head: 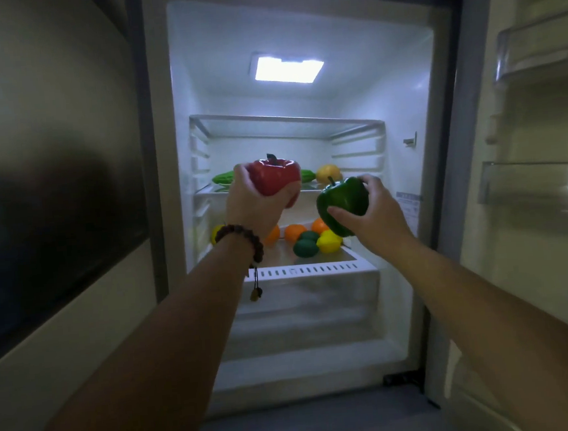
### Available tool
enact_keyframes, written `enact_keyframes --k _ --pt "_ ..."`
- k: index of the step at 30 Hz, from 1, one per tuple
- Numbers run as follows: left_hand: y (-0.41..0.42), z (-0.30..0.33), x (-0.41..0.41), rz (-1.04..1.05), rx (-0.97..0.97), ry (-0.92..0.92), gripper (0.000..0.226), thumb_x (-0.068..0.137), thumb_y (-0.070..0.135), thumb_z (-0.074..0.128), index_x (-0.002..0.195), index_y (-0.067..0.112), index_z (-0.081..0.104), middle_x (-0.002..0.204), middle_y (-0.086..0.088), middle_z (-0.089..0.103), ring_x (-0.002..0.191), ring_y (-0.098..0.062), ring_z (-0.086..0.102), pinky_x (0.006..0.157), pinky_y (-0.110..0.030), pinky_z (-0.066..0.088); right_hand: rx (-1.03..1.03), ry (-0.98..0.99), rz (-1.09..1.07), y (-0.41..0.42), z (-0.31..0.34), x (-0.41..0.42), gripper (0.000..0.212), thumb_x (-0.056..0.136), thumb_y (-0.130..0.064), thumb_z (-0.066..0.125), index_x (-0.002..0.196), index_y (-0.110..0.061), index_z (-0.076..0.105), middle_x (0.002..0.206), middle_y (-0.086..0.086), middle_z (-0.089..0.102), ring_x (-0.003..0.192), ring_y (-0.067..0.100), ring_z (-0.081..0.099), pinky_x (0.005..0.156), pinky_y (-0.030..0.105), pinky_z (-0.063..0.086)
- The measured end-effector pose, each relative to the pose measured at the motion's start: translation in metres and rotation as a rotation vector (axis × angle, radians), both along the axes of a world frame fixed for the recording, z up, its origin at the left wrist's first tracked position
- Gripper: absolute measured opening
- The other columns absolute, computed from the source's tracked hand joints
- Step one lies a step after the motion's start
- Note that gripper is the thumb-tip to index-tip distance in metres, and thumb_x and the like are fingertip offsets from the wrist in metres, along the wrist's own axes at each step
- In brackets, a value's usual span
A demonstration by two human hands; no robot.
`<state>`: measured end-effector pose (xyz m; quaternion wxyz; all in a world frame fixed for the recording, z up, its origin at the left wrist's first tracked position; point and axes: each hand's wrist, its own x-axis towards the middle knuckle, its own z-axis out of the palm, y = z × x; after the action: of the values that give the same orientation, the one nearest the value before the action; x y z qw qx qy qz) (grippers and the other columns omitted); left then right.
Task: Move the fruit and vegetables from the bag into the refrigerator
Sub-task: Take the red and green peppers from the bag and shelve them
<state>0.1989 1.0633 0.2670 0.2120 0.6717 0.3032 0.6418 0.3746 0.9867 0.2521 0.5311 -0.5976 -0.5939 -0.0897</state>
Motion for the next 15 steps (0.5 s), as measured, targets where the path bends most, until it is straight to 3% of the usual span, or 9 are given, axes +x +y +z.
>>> enact_keyframes --k 8,15 --pt "0.102 0.056 0.033 -0.140 -0.092 0.106 0.077 0.064 0.033 0.085 0.122 0.014 0.039 0.116 -0.005 0.057 0.101 -0.020 0.060 0.081 -0.034 0.056 0.107 0.045 -0.066 0.092 0.050 0.047 0.068 0.080 -0.037 0.070 0.135 -0.014 0.037 0.131 0.012 0.042 0.115 0.024 0.047 0.090 0.028 0.042" --pt "0.183 0.086 0.081 -0.113 -0.238 0.419 0.073 0.069 0.034 0.081 0.126 0.013 0.041 0.116 -0.005 0.052 0.104 -0.022 0.055 0.074 -0.031 0.054 -0.022 0.152 -0.111 0.170 0.084 0.087 0.061 0.078 -0.036 0.072 0.129 -0.015 0.046 0.126 0.008 0.054 0.113 0.026 0.053 0.095 0.035 0.045"
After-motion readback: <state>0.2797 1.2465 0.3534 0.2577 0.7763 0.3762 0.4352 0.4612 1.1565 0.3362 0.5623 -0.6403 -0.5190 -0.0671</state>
